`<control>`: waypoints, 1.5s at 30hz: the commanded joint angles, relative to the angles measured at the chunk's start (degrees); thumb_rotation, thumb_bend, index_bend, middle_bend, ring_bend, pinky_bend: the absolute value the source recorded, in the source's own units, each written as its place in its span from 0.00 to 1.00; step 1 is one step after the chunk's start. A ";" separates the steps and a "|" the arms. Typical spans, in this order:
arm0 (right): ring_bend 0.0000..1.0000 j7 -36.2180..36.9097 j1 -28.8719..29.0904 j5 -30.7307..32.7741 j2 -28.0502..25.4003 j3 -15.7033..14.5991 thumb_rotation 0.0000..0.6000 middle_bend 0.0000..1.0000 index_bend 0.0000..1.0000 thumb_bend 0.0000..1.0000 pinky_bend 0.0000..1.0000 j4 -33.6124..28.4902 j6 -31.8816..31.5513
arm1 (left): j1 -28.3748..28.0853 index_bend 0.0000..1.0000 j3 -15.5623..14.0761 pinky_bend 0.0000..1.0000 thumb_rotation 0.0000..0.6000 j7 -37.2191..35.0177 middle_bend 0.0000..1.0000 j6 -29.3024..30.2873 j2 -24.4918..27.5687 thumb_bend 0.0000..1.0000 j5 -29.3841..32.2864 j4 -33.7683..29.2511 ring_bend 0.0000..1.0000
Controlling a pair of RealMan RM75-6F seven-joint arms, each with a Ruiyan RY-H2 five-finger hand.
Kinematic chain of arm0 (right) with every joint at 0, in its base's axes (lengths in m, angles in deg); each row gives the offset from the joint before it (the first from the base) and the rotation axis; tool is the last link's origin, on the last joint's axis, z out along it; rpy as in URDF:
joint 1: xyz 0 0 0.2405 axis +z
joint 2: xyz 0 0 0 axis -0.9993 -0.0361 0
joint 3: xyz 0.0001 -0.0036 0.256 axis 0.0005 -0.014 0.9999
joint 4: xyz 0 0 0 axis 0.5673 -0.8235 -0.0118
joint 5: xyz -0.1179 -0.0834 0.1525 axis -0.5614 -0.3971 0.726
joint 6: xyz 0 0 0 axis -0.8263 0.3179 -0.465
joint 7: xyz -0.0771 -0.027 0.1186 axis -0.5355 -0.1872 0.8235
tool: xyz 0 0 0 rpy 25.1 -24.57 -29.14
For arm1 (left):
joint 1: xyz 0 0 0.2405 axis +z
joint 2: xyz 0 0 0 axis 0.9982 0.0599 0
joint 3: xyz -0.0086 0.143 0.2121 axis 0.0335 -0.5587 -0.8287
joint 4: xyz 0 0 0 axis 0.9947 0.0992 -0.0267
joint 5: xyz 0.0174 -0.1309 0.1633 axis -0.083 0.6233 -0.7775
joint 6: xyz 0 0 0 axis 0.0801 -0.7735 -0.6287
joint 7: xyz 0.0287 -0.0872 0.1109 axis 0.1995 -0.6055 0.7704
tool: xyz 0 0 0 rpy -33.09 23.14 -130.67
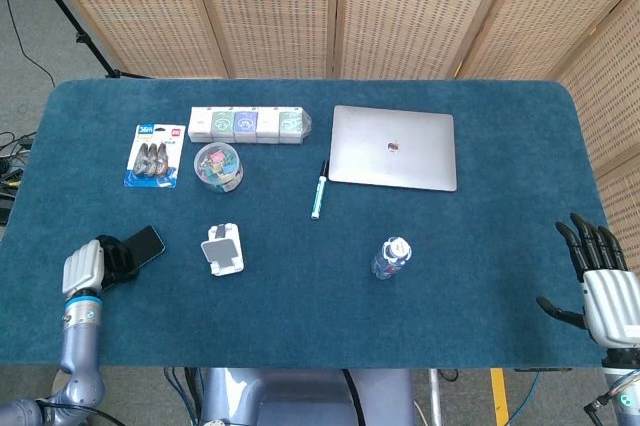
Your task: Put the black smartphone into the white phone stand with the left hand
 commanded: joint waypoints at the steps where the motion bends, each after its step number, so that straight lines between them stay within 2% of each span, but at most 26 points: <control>1: 0.00 0.02 -0.01 -0.05 0.00 0.00 1.00 0.00 0.00 0.00 0.00 -0.03 -0.07 | 0.60 0.51 0.15 0.46 1.00 -1.15 0.35 0.45 0.32 0.30 -1.03 -0.57 0.34; 13: 0.00 0.25 -0.05 0.07 -0.12 0.05 1.00 0.00 0.00 0.00 0.00 -0.07 -0.13 | 2.47 0.51 0.41 0.46 1.00 -4.81 0.35 4.28 3.01 0.30 -7.88 -4.27 0.34; 22: 0.00 0.26 -0.04 0.00 -0.13 -0.01 1.00 0.00 0.00 0.00 0.00 -0.14 -0.09 | 4.17 0.51 0.69 0.46 1.00 -10.93 0.35 11.13 7.58 0.28 -21.35 -6.80 0.34; 29: 0.00 0.19 -0.10 -0.09 -0.18 0.02 1.00 0.00 0.00 0.00 0.00 -0.32 -0.31 | 3.81 0.51 -1.73 0.46 1.00 -13.14 0.35 13.09 16.52 0.25 -35.84 -9.45 0.34; 36: 0.00 0.05 -0.06 -0.13 -0.14 -0.04 1.00 0.00 0.00 0.00 0.00 -0.45 -0.19 | -0.06 0.52 -6.27 0.46 1.00 -10.25 0.35 16.30 21.30 0.24 -56.74 -0.50 0.34; 45: 0.00 0.09 -0.09 0.40 -0.22 0.29 1.00 0.00 0.00 0.00 0.00 -0.24 -0.35 | -6.35 0.52 -9.04 0.46 1.00 -4.72 0.35 17.85 19.20 0.21 -71.56 11.37 0.34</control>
